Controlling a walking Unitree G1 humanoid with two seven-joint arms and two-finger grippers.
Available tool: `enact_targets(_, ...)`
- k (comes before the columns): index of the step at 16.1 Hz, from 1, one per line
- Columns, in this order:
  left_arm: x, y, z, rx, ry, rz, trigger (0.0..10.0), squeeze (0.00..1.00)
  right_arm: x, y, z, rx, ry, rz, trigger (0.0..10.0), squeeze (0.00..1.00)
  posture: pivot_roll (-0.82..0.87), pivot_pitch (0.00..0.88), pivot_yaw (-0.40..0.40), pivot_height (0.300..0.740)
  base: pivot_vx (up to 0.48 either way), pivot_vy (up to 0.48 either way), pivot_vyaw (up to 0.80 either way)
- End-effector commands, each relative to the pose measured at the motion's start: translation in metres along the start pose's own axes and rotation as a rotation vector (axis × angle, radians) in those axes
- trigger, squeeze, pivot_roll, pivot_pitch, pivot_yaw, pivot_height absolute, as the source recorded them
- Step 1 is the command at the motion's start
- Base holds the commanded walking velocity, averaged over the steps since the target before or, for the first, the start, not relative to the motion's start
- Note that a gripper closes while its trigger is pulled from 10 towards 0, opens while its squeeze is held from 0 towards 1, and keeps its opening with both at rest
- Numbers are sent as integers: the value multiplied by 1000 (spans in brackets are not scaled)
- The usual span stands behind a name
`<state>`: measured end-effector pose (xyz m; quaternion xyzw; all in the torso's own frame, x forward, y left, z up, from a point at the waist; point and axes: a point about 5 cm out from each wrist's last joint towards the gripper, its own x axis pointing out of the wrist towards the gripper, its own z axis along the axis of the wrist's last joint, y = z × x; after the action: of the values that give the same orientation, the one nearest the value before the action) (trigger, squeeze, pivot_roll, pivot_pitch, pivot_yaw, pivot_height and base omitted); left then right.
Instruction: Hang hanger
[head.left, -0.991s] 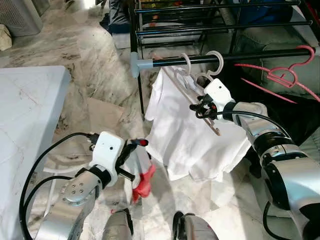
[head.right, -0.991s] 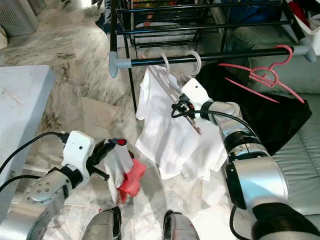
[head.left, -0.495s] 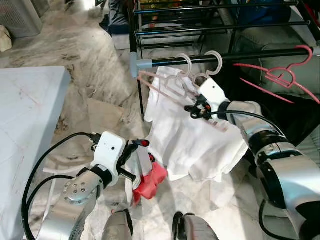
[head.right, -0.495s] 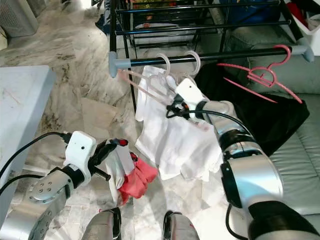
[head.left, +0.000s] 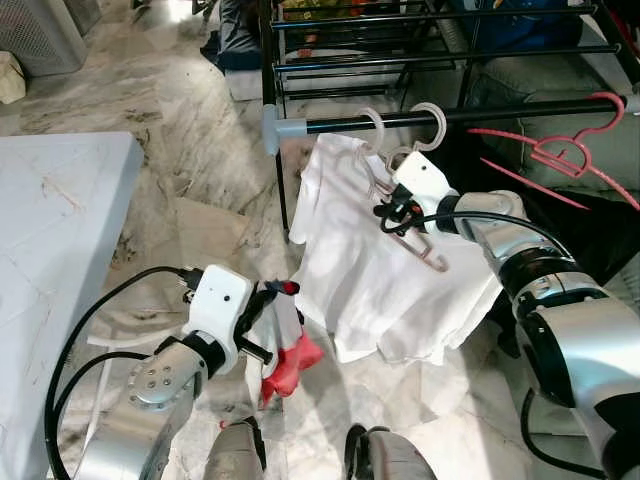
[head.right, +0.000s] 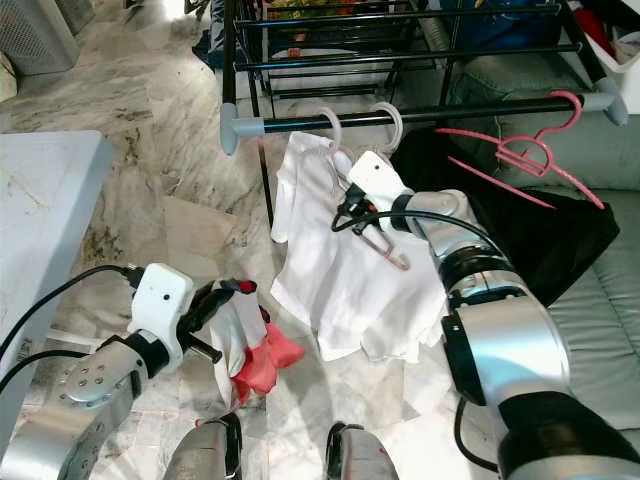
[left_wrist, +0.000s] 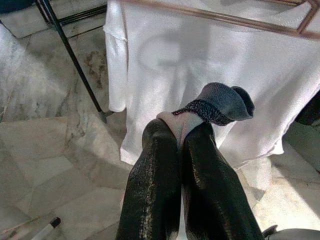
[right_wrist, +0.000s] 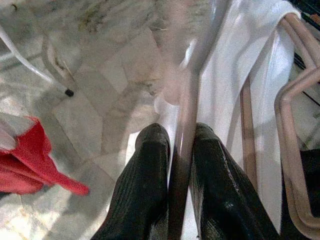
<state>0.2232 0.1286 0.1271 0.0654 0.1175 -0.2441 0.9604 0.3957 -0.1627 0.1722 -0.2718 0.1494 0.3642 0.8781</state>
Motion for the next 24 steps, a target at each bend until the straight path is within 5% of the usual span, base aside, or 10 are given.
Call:
enact_targets(1,-2,-1,-2,11,5,-11,10000,0,-1,1,-8,2,42,8,0,0,105,177,-9,740,0,0,0)
enact_targets(10,0,0,-2,17,2,-17,10000,0,5,7,-3,43,11,40,0,0,107,174,-9,740,0,0,0)
enact_targets(12,1,-2,-2,15,1,-23,10000,0,6,9,0,105,-16,55,6078,0,105,173,-12,740,0,0,0)
enact_targets(13,1,-2,-2,14,1,-23,10000,0,6,9,0,116,-19,58,6078,0,105,173,-12,740,0,0,0)
enact_targets(14,1,-2,-2,13,3,-24,10000,0,6,9,-1,123,-18,56,10000,1000,105,175,-11,740,0,0,0)
enact_targets(16,1,-3,-3,12,5,-28,10000,0,6,9,-2,125,-14,62,10000,1000,105,175,-12,740,0,0,0)
enact_targets(17,1,-3,-3,11,5,-30,10000,0,6,10,-1,116,-11,62,10000,106,105,175,-12,740,0,0,0)
enact_targets(21,0,-5,-4,6,8,-38,10000,0,8,12,-1,121,-7,84,10000,0,104,175,-15,740,0,0,0)
enact_targets(22,0,-6,-5,5,9,-41,10000,0,8,12,-1,123,-8,82,0,0,107,173,-16,740,0,0,0)
enact_targets(24,0,-6,-5,5,10,-43,10000,0,9,12,-2,124,8,61,0,0,109,172,-17,740,0,0,0)
